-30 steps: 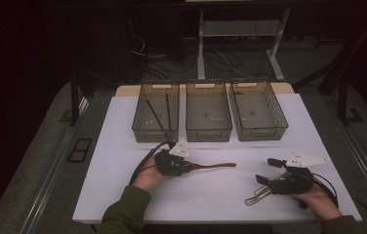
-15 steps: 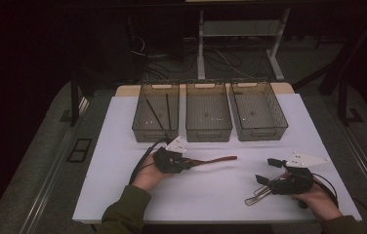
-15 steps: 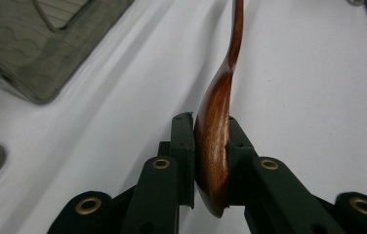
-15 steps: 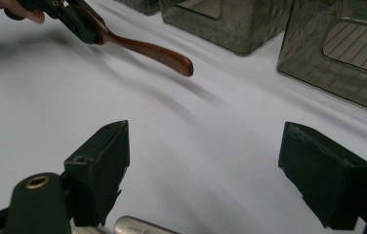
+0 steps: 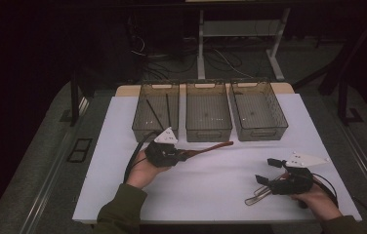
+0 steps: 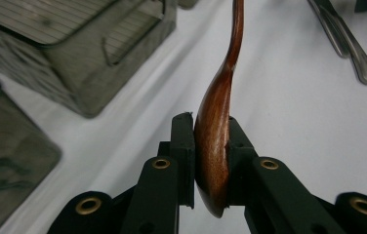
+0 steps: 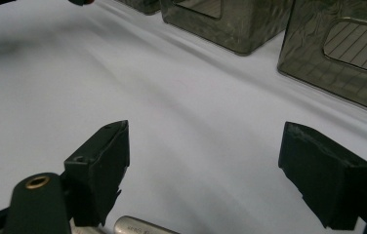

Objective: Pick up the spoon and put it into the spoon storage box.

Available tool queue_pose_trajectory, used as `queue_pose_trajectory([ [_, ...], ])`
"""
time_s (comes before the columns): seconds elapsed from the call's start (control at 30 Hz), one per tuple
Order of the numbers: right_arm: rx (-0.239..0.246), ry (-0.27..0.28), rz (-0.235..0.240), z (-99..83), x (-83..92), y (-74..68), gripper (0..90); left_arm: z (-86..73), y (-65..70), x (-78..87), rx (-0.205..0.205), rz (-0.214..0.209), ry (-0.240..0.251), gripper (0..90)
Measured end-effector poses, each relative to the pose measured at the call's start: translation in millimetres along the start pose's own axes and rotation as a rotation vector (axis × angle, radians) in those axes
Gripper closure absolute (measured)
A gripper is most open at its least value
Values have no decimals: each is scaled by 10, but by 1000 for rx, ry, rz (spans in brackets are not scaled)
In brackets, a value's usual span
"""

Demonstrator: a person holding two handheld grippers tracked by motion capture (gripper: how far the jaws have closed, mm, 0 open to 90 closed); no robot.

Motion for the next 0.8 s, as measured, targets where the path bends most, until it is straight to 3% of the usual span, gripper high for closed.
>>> queue_pose_trajectory([
  [0.37, 1, 1, 1, 0, -5, -2, 183, 98, -163, 136, 20, 80, 14, 784],
  [0.5, -1, 1, 0, 0, -8, 0, 183, 170, -260, 176, 30, 109, 42, 784],
  [0.6, -1, -1, 1, -1, -9, -2, 183, 228, -351, 172, 42, 128, 57, 784],
  [0.8, -2, 2, 0, 1, -4, 1, 183, 369, -518, 98, 52, 151, 42, 783],
])
Point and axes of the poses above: each handheld gripper's, and its own axes: x roughly backward along the jaws, z roughly out of its top, y roughly to its right, the point moved 2 cm from there along -x, roughly forward along the jaws, and after that the axes turned 15 degrees about -x, right-handed, at the moved point
